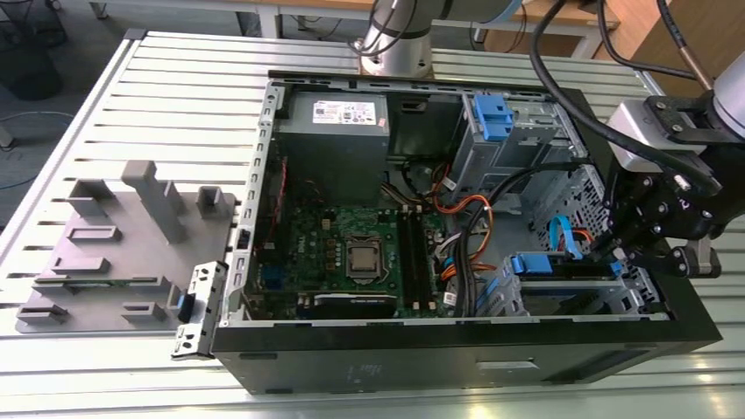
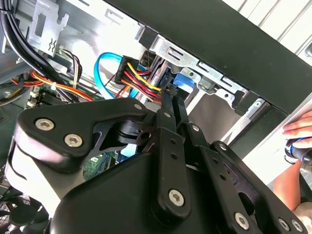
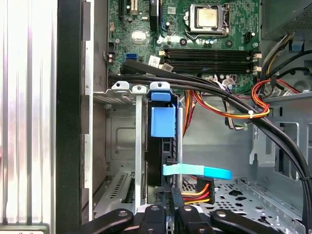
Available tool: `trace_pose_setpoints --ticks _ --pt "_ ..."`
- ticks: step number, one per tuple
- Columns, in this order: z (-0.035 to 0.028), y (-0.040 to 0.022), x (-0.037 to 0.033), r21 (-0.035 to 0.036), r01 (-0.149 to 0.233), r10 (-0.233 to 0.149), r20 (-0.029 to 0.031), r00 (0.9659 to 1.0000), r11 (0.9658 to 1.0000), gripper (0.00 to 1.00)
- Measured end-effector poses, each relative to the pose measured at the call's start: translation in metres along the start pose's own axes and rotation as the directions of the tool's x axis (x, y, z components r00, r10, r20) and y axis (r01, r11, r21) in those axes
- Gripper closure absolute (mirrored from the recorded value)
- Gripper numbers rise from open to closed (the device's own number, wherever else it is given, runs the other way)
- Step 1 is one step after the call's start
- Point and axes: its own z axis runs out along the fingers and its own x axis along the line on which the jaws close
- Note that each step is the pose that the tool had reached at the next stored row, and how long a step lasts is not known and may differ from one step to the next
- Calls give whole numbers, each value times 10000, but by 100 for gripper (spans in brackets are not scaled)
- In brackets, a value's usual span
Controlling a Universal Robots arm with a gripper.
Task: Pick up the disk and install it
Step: 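Insert the second disk wire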
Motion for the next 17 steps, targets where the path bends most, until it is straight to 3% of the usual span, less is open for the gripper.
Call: trace_pose_setpoints --ticks 7,8,17 --pt "3 0 0 0 0 0 2 10000 10000 82" --pt "2 0 0 0 0 0 2 10000 10000 76" --pt "43 -1 1 0 7 -7 -6 10000 10000 76"
